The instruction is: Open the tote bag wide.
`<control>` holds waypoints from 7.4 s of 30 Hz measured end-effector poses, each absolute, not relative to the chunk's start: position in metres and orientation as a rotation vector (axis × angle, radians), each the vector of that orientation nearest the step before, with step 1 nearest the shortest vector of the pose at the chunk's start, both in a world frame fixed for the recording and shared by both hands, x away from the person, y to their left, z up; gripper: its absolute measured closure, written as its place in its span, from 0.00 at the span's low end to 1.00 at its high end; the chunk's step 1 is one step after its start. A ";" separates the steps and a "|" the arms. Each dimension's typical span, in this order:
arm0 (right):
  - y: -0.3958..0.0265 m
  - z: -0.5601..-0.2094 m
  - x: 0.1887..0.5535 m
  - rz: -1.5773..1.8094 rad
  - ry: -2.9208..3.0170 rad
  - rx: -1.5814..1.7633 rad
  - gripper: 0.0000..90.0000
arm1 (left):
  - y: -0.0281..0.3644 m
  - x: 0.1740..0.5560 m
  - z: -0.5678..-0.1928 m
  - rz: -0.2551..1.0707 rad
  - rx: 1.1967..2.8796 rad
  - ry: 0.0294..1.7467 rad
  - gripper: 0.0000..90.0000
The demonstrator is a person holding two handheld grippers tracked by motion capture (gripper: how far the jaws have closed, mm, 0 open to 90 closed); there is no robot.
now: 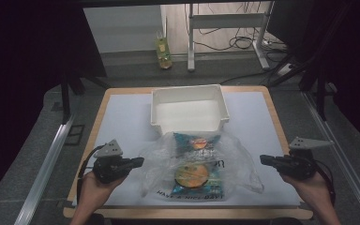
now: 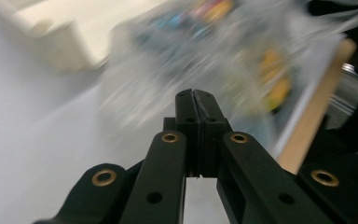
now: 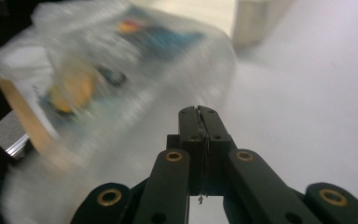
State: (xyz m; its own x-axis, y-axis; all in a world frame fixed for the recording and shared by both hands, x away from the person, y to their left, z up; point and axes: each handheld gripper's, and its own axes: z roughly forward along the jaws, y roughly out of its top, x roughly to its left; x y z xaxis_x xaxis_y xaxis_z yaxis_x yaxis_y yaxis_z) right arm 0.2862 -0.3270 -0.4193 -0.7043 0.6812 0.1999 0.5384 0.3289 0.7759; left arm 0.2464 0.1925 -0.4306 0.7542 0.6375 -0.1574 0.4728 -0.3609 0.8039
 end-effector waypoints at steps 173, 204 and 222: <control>-0.228 -0.456 0.353 1.080 2.531 0.968 0.99 | 0.140 0.332 -0.451 0.285 2.197 0.968 0.98; -0.231 -0.515 0.378 0.911 2.543 1.101 0.99 | 0.122 0.342 -0.522 0.317 2.376 1.045 0.99; -0.276 -0.511 0.314 0.853 2.538 1.108 0.99 | 0.170 0.286 -0.527 0.314 2.340 1.045 0.99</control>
State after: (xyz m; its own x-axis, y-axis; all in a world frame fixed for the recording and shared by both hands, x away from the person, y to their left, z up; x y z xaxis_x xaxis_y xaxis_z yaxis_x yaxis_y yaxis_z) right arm 0.3143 -0.2757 -0.5111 -0.6824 0.7309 0.0103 0.5888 0.5413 0.6002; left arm 0.2855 0.1696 -0.5268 0.6700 0.7423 -0.0114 0.6133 -0.5449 0.5718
